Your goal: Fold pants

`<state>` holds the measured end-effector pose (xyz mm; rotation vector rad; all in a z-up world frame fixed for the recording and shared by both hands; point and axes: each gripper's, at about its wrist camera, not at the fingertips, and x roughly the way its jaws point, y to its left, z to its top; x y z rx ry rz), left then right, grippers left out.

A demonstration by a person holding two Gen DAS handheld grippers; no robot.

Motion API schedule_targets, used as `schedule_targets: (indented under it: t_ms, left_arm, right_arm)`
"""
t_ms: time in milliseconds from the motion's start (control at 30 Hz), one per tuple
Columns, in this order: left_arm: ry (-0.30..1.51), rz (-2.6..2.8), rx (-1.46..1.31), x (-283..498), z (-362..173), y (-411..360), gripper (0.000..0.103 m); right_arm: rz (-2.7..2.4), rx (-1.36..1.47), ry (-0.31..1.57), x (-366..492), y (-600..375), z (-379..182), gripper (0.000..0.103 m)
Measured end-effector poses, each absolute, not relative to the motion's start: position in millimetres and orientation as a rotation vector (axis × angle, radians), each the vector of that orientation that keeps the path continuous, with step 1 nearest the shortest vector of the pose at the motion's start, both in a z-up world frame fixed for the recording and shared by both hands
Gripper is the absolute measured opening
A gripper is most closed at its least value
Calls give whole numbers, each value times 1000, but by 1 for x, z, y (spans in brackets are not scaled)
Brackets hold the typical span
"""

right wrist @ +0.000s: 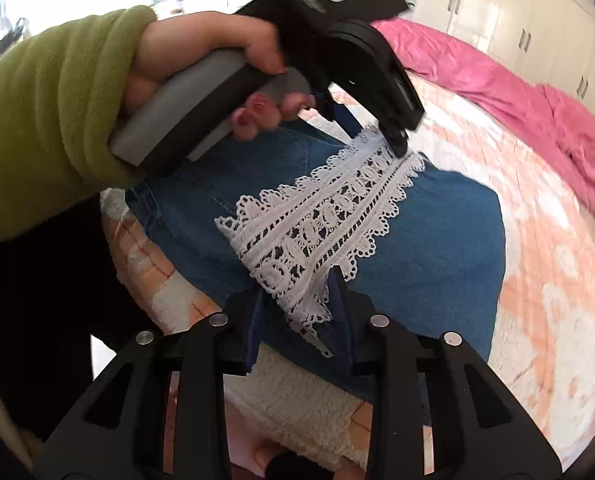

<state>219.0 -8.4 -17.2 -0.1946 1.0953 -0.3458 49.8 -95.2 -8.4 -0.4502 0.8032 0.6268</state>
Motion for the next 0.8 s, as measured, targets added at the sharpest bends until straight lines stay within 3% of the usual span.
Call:
schedule_targets:
  t_ms: [33, 100, 167, 200, 567, 633, 700, 800]
  left_arm:
    - [1099, -345, -198, 219, -18, -8, 49]
    - [1103, -343, -207, 219, -19, -7, 51]
    - [1101, -341, -211, 219, -18, -5, 52]
    - [1099, -339, -213, 220, -17, -5, 52]
    - [1046, -349, -194, 214, 0, -6, 55]
    - [1064, -348, -176, 213, -5, -10, 55]
    - [1079, -342, -167, 214, -10, -11, 55]
    - [1089, -330, -168, 217, -16, -9, 57]
  right_arm:
    - [627, -457, 827, 51, -94, -15, 33]
    - [630, -455, 844, 49, -97, -22, 39]
    - [648, -454, 858, 46, -100, -20, 57]
    - [646, -452, 864, 45, -103, -20, 60]
    - [516, 23, 893, 89, -199, 4, 66]
    - [448, -25, 958, 95, -202, -11, 65]
    - [406, -105, 974, 96, -205, -21, 56]
    - [402, -114, 969, 95, -209, -20, 56]
